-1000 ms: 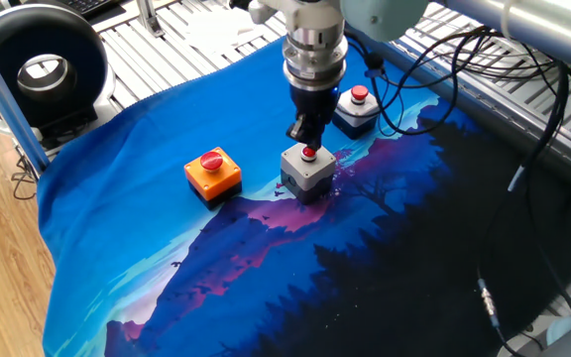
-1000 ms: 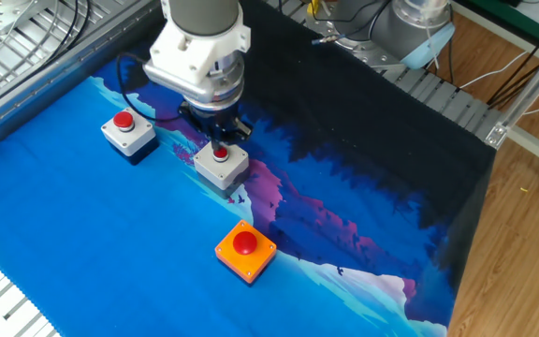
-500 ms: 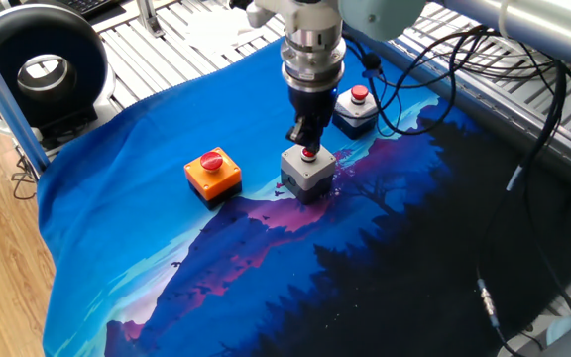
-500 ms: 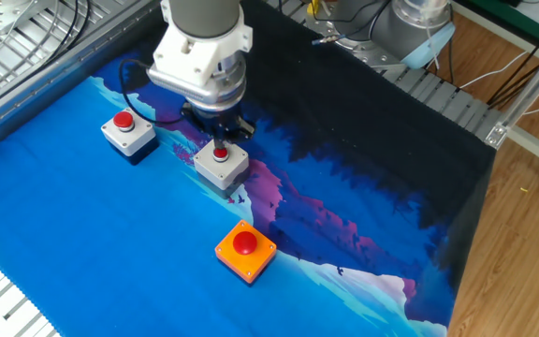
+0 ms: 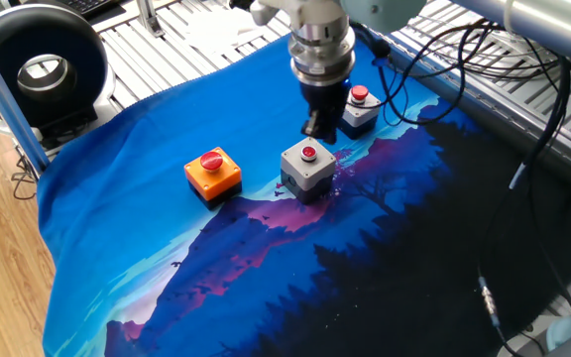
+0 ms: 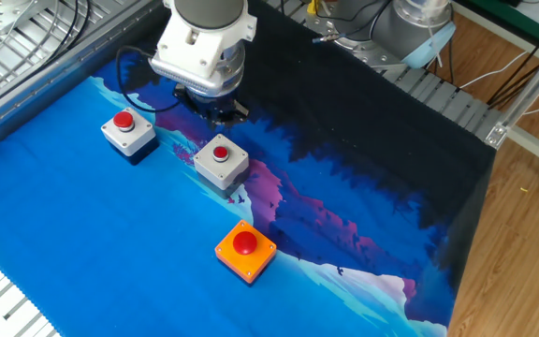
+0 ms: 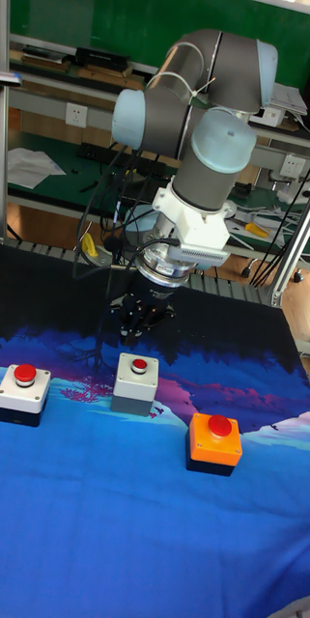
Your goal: Press three buttons from left to right in sequence
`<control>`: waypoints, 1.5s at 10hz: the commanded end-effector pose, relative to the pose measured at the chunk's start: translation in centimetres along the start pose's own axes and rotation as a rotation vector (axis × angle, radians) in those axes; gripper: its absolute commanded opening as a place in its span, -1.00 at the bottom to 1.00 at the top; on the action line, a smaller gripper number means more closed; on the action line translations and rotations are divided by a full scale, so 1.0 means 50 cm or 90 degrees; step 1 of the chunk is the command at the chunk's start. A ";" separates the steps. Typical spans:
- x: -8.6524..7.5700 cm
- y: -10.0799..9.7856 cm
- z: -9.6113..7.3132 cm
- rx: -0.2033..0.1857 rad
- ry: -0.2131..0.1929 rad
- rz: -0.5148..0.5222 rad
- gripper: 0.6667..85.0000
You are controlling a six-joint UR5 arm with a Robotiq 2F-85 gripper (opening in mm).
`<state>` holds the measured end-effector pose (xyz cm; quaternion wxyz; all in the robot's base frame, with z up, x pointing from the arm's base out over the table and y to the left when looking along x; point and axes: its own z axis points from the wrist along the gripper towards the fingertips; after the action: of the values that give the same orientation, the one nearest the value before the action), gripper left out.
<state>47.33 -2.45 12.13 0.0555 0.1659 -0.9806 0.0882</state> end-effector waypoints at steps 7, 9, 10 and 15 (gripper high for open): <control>-0.067 0.062 -0.015 -0.083 -0.083 0.071 -0.99; -0.080 0.070 -0.016 -0.093 -0.091 0.062 -0.99; -0.069 0.088 -0.009 -0.105 -0.065 0.059 -0.99; -0.070 0.055 0.030 -0.065 -0.038 0.011 -0.79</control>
<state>49.61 1.17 10.14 0.0235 0.1454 -0.9884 0.0364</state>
